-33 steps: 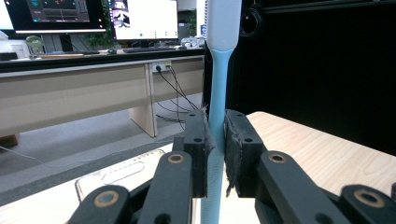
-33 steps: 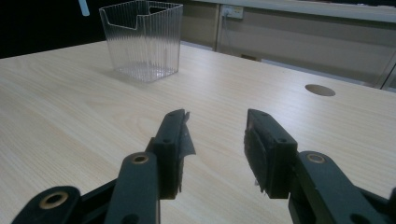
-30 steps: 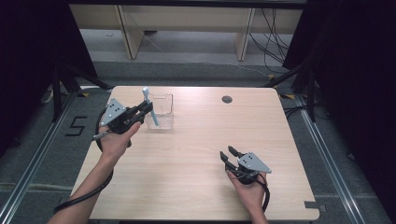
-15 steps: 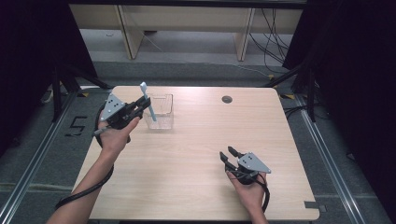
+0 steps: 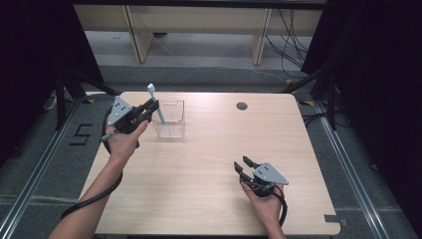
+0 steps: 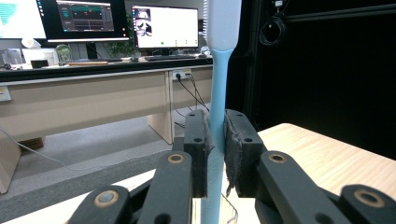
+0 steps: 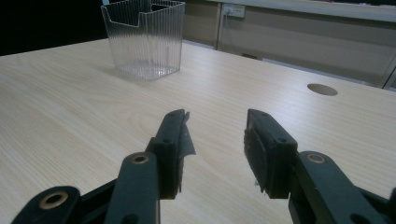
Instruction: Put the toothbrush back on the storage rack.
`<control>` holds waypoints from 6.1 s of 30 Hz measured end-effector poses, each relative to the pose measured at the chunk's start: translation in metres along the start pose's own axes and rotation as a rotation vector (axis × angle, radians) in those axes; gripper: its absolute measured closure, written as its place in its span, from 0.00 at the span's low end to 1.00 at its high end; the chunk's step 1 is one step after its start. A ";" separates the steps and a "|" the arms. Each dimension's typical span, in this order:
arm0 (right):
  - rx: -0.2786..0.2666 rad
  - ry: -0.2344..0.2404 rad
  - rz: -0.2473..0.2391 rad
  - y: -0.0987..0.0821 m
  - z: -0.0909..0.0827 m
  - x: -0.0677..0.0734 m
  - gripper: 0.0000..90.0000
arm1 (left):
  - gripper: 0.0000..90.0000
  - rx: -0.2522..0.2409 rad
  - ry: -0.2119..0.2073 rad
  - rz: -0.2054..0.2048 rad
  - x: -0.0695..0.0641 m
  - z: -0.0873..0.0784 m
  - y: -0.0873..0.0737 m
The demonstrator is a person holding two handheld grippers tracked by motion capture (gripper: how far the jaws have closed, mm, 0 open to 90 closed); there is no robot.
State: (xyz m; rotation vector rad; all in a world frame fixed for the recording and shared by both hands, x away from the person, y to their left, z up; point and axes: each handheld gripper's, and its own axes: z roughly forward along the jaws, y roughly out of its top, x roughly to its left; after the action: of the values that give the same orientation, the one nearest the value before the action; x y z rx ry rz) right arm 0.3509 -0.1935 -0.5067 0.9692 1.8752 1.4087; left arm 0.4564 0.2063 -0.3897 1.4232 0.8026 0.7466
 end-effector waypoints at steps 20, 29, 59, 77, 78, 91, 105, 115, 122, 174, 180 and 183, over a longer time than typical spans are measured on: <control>0.003 0.001 0.004 0.000 -0.001 0.001 0.65 | 0.88 0.014 0.040 0.021 0.011 0.015 -0.002; -0.009 0.015 -0.007 -0.001 0.002 0.001 0.65 | 0.88 0.035 0.057 0.019 0.018 0.020 -0.007; 0.002 -0.001 -0.021 -0.002 0.000 0.002 0.65 | 0.88 0.088 0.091 0.024 0.027 0.027 -0.023; 0.008 0.010 -0.009 -0.002 0.001 0.003 0.65 | 0.88 0.120 0.102 0.017 0.030 0.026 -0.032; 0.009 0.013 -0.006 -0.002 0.001 0.003 0.65 | 0.88 0.121 0.103 0.015 0.030 0.026 -0.032; 0.020 0.013 0.003 -0.003 0.002 0.004 0.65 | 0.88 0.150 0.117 0.001 0.031 0.022 -0.041; 0.020 0.019 -0.012 -0.004 0.003 0.004 0.65 | 0.88 0.191 0.136 -0.021 0.034 0.022 -0.051; 0.029 0.026 0.001 -0.004 0.003 0.005 0.64 | 0.88 0.212 0.147 -0.035 0.035 0.023 -0.057; 0.017 0.020 -0.037 -0.003 0.003 0.002 0.64 | 0.88 0.231 0.151 -0.036 0.035 0.025 -0.061; 0.036 0.029 -0.006 -0.004 0.003 0.005 0.63 | 0.76 0.267 0.192 -0.033 0.037 0.022 -0.066; 0.037 0.028 -0.003 -0.004 0.003 0.005 0.63 | 0.68 0.266 0.192 -0.049 0.034 0.018 -0.064; 0.021 0.016 -0.030 -0.004 0.003 0.003 0.63 | 0.66 0.264 0.190 -0.053 0.032 0.015 -0.065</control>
State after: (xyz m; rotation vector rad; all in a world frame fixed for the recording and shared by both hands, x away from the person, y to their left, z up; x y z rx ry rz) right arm 0.3509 -0.1899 -0.5111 0.9384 1.9124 1.3853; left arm 0.4844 0.2241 -0.4556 1.5740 1.1146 0.7640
